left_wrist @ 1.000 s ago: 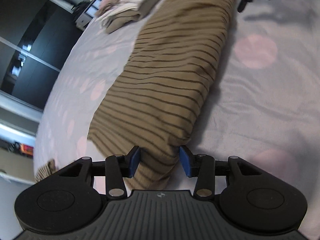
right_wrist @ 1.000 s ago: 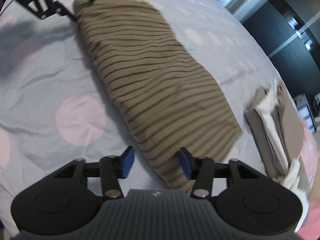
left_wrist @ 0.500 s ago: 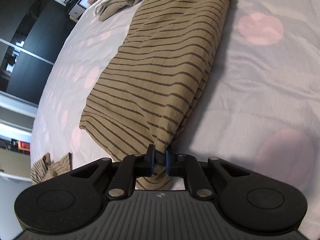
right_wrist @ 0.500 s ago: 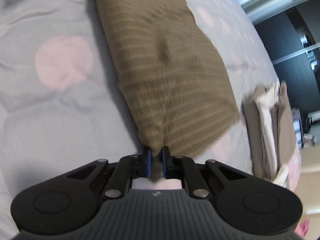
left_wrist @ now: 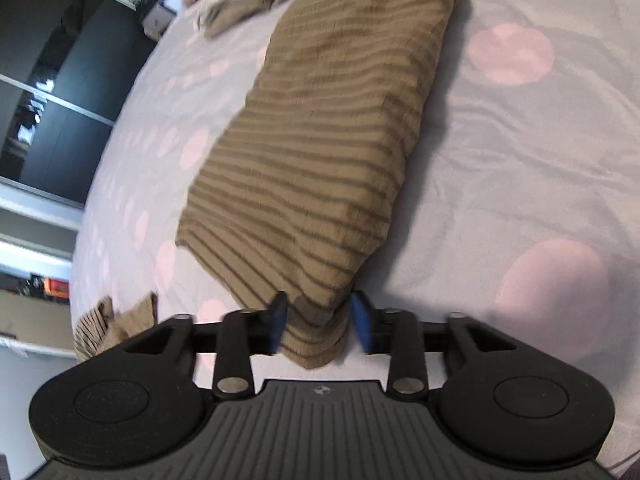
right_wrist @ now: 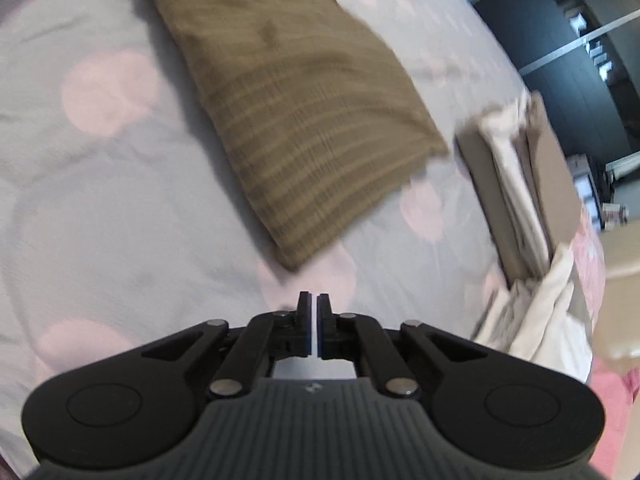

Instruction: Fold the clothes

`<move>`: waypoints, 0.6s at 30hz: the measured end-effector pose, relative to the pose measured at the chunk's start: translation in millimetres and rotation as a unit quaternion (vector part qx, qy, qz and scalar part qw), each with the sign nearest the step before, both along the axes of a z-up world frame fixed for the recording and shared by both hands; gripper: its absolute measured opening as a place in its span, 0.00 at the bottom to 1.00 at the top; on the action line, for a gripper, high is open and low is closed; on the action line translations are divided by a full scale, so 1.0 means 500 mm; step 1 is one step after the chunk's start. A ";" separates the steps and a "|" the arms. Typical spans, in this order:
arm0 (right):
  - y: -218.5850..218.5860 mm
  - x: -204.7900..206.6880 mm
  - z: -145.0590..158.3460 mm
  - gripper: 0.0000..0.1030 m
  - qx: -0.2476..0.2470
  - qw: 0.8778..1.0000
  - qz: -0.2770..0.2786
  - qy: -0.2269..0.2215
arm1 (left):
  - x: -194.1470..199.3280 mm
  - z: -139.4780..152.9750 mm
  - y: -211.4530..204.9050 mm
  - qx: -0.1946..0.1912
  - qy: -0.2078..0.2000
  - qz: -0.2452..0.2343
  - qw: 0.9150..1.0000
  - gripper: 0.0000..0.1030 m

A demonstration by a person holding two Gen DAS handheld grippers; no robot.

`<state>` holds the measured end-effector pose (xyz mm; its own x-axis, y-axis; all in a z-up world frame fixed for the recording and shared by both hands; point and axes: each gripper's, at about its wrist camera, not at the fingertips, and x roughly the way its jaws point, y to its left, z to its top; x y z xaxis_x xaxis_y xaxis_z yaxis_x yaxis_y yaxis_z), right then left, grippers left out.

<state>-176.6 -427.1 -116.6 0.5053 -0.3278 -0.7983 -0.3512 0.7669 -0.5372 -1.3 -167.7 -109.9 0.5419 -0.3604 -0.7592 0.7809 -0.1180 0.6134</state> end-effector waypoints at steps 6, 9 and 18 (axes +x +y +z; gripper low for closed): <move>0.090 0.012 0.013 0.34 -0.004 0.996 0.080 -0.039 | -0.048 0.008 -0.024 -0.028 -0.009 -0.048 0.998 0.38; 0.113 0.030 0.004 0.38 -0.016 0.993 0.109 -0.041 | -0.067 -0.002 -0.045 -0.030 -0.015 -0.071 0.997 0.38; 0.170 0.058 -0.052 0.49 -0.113 0.973 0.198 -0.043 | -0.108 -0.075 -0.106 -0.010 -0.055 -0.126 0.990 0.34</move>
<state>-147.5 -342.1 -142.6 0.6891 -0.2554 -0.6782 -0.5418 0.4399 -0.7162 -55.3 -220.7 -147.1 0.5128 -0.5086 -0.6917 0.6560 -0.2876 0.6978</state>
